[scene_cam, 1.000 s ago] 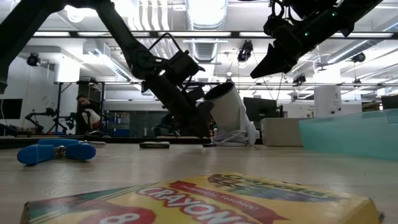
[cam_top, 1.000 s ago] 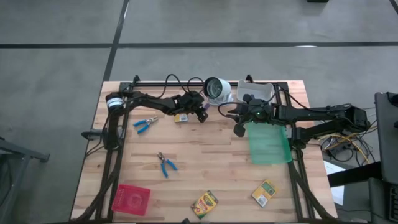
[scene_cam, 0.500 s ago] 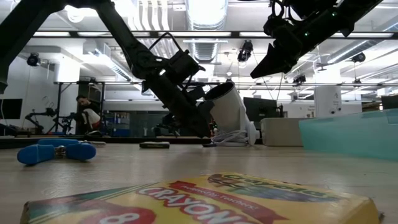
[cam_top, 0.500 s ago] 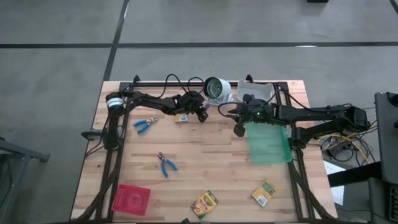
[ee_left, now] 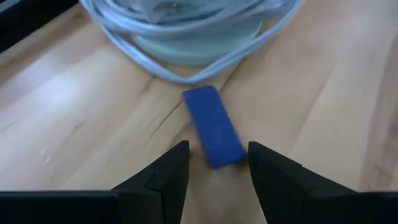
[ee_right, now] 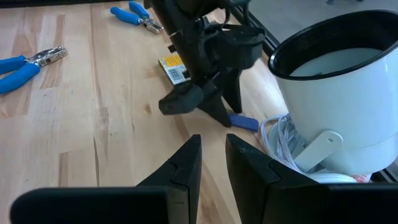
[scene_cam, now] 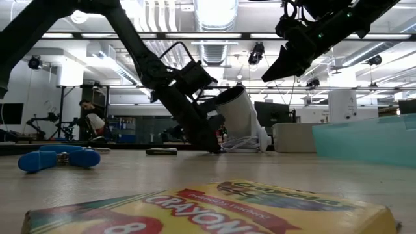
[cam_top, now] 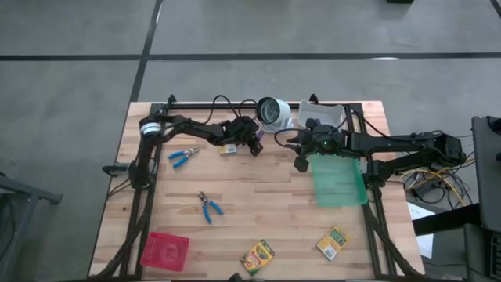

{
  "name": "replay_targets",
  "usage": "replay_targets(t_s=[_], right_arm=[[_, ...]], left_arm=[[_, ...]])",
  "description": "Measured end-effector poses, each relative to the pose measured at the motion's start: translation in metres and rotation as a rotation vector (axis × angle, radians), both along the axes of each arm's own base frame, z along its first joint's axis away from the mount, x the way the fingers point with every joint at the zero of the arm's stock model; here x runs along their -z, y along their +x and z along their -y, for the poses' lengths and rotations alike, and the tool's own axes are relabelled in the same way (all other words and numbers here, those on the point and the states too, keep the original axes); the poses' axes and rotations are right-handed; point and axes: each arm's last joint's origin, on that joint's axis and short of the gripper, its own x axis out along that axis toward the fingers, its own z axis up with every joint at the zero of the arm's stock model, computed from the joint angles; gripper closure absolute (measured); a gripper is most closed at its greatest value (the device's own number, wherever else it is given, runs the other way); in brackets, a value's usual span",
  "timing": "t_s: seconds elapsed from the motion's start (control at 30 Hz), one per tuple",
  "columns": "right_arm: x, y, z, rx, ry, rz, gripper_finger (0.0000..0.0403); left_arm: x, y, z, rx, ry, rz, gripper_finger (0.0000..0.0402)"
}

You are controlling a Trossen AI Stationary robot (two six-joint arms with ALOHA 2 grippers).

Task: Pick & Place School Supplies
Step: Put the blue eraser into the gray bin

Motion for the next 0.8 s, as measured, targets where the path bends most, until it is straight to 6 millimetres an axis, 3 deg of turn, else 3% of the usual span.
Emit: replay_targets(t_s=[0.43, 0.8], right_arm=[[0.0000, 0.0000, -0.0001, -0.001, 0.000, 0.000, 0.0335], [-0.0001, 0.0000, -0.0001, -0.001, 0.000, 0.000, 0.0335]], left_arm=[[0.0001, 0.0055, -0.0031, -0.009, -0.004, -0.002, 0.0237], [0.0018, 0.0037, -0.0037, -0.025, -0.017, -0.012, 0.0316]])
